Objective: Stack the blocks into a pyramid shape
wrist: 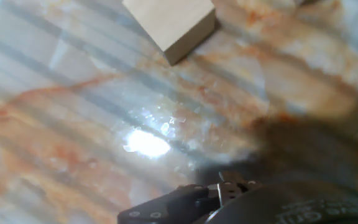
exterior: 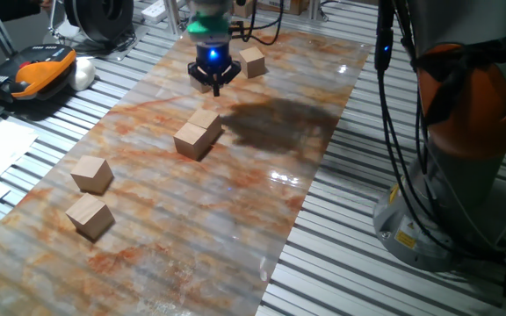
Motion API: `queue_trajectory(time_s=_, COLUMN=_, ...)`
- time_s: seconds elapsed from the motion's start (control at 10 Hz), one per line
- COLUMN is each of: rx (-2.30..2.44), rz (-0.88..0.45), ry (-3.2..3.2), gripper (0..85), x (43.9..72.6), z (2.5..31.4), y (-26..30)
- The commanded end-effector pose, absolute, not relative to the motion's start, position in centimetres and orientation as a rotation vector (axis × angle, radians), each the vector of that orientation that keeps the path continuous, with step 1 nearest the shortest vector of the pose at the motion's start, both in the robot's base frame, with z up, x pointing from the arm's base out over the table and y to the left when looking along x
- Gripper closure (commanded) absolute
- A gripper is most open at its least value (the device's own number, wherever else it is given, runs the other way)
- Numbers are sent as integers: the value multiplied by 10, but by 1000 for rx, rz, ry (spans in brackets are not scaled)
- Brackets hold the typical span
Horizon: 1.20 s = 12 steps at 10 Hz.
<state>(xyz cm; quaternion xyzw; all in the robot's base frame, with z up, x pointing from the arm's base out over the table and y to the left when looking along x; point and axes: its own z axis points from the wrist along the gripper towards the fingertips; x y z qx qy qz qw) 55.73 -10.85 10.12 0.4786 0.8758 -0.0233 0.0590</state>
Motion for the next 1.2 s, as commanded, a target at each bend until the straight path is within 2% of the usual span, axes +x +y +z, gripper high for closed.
queue_trajectory(time_s=0.0, rx=1151, rz=-105, ry=2793, gripper=850, x=557, z=100, y=-110)
queue_trajectory(time_s=0.5, rx=1107, rz=-75, ry=2854, gripper=850, x=561, z=96, y=-118)
queue_trajectory(time_s=0.8, rx=1095, rz=-3, ry=2889, gripper=850, x=572, z=98, y=-133)
queue_trajectory(time_s=1.1, rx=1061, rz=-21, ry=2899, gripper=850, x=584, z=95, y=-147)
